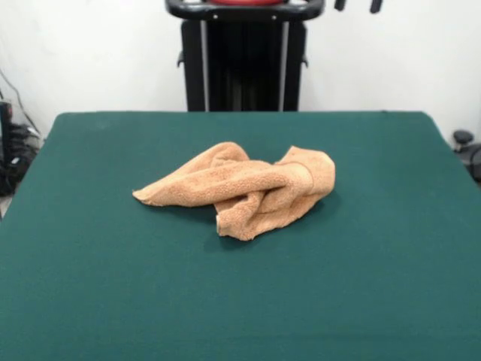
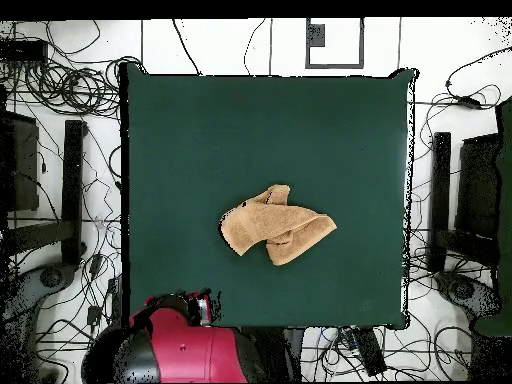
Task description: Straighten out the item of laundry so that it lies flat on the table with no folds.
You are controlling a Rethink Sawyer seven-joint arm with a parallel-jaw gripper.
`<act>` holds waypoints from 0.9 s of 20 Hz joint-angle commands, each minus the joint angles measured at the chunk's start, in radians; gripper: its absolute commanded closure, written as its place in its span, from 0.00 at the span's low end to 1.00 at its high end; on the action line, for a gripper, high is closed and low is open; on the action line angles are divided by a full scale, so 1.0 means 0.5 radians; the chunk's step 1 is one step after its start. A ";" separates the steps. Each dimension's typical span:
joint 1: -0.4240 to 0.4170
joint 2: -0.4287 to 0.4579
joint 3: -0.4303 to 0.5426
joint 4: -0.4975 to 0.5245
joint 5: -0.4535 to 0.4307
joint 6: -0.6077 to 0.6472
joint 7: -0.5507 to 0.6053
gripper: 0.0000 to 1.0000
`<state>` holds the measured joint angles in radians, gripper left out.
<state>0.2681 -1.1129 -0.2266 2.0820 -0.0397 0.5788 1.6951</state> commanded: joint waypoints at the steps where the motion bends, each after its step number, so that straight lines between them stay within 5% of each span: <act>1: 0.073 0.289 -0.074 -0.199 0.035 0.122 0.677 0.00; 9: -0.079 0.269 -0.079 -0.134 0.042 -0.081 0.603 0.00; 18: -0.436 0.202 -0.157 -0.058 -0.067 -0.213 0.413 0.00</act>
<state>0.1230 -1.0270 -0.2729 2.0170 -0.0394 0.5450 1.7568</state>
